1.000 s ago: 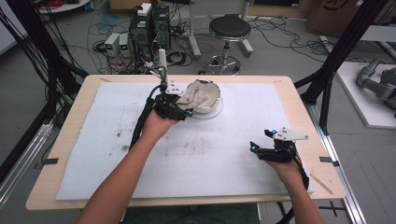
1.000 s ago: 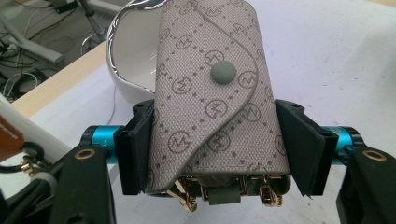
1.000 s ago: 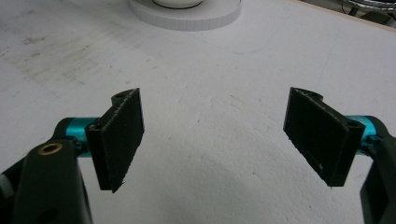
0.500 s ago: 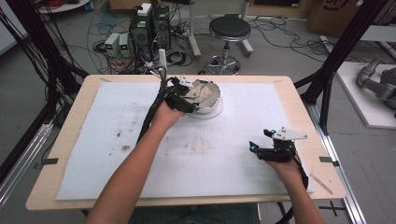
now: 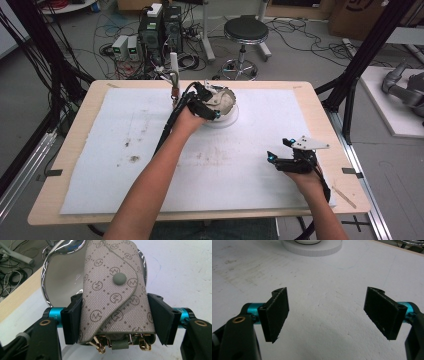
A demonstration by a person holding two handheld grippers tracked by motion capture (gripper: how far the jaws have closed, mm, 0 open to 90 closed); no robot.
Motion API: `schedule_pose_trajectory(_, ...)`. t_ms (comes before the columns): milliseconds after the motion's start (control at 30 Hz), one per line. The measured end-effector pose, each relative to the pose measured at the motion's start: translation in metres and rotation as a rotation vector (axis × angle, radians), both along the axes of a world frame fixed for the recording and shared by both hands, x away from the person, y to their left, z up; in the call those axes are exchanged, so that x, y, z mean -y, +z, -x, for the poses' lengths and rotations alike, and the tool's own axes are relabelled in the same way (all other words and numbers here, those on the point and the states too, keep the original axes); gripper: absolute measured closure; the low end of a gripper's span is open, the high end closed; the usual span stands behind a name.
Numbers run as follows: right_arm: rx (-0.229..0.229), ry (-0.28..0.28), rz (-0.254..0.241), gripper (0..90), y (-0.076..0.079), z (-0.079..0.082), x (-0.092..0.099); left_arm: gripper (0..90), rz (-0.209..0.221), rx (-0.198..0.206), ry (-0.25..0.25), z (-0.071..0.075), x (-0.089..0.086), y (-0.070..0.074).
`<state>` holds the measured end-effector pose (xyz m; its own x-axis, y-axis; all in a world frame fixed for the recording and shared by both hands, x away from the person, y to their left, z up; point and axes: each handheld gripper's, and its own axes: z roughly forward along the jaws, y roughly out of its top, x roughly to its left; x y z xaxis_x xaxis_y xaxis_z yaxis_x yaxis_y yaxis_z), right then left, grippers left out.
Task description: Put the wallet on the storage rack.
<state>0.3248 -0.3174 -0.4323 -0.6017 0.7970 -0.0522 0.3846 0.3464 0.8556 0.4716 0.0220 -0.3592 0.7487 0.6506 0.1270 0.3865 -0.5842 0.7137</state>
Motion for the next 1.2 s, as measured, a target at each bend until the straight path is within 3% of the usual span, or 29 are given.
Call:
schedule_pose_trajectory(367, 0.002, 0.008, 0.004, 20.6, 0.0, 0.0, -0.002, 32.6, 0.002, -0.008, 0.021, -0.006, 0.0, -0.006)
schedule_pose_trajectory(633, 0.003, 0.008, 0.005, 20.6, 0.0, 0.0, -0.002, 31.1, 0.018, 0.016, 0.041, -0.008, -0.002, -0.005)
schedule_pose_trajectory(733, 0.001, 0.006, 0.004, 20.7, 0.0, 0.001, -0.002, 29.0, 0.022, 0.045, 0.038, -0.006, -0.001, -0.003)
schedule_pose_trajectory(833, 0.003, 0.004, 0.004, 20.6, 0.001, 0.001, -0.002, 23.5, 0.037, 0.064, 0.034, -0.004, 0.0, 0.0)
schedule_pose_trajectory(1200, 0.008, 0.008, 0.004, 20.6, 0.001, 0.001, -0.003, 20.9, 0.125, 0.098, -0.013, 0.018, -0.013, 0.013)
